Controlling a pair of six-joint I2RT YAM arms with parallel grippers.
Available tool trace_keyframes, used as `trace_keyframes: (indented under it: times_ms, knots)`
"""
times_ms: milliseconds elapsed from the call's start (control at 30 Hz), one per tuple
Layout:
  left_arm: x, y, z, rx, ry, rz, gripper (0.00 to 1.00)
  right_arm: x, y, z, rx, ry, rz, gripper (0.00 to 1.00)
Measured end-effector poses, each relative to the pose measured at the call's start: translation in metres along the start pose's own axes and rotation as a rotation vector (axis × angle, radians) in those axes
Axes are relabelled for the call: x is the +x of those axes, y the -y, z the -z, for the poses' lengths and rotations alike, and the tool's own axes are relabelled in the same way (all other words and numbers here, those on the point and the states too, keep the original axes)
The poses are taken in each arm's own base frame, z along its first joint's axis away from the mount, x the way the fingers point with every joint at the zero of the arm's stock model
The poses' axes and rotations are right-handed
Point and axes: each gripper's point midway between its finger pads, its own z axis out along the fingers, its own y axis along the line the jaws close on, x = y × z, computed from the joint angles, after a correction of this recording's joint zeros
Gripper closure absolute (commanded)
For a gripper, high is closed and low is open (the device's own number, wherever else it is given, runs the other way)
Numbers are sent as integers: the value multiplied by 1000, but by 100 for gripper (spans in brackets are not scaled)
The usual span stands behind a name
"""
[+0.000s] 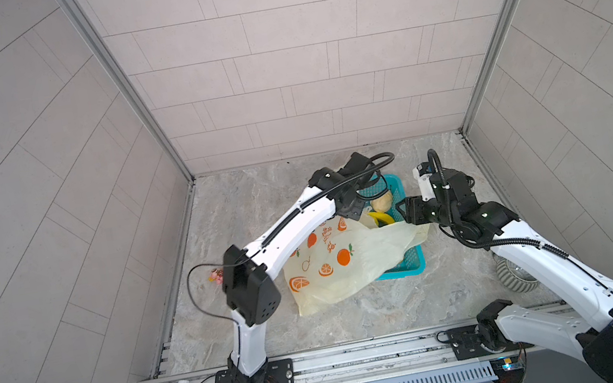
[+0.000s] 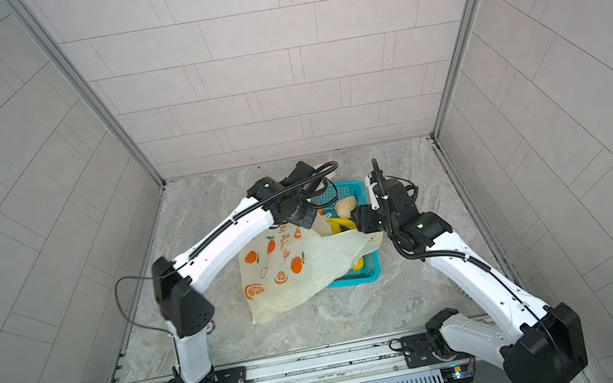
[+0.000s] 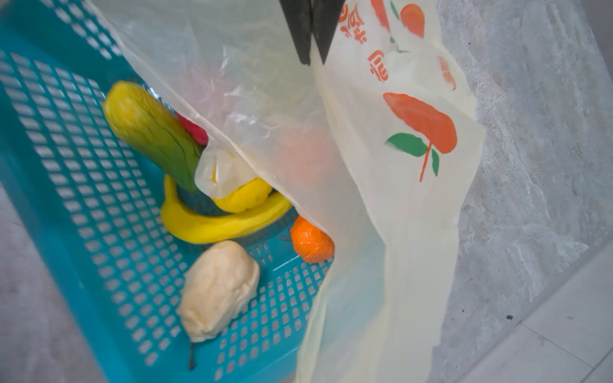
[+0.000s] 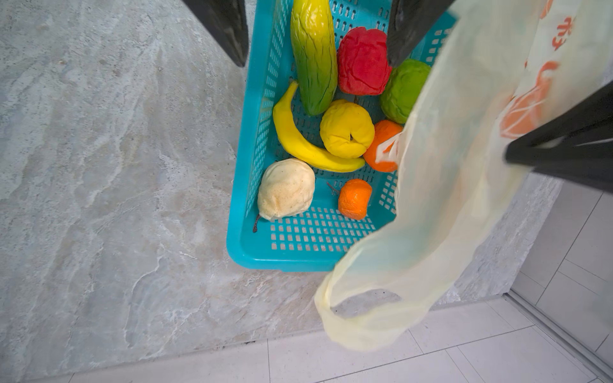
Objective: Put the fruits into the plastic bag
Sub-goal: 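Lift the bag handle open with left gripper while right gripper moves over basket, then lower the right gripper into the basket and grasp the red apple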
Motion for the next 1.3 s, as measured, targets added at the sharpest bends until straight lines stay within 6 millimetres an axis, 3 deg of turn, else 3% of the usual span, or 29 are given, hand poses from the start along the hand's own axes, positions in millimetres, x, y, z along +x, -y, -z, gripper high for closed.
trace_keyframes:
  times_ms: [167,267,467,767,967,1167,1300]
  knots:
    - [14,-10,61,128,294,-18,100,-6,-5,3,-23,20,5,38]
    - [20,-25,74,204,413,62,100,-9,-14,7,-73,29,15,38]
    - [17,-77,56,256,509,322,100,-10,-41,11,-229,28,24,37]
    - [4,-97,57,425,603,540,100,17,-42,2,-257,-59,24,37]
    - [-2,-97,65,475,634,563,100,63,-43,-27,-208,-241,80,36]
    - [-2,-102,65,462,638,598,100,95,-56,-46,-190,-336,171,33]
    - [-2,-105,64,453,638,611,100,119,-52,-66,-150,-432,188,32]
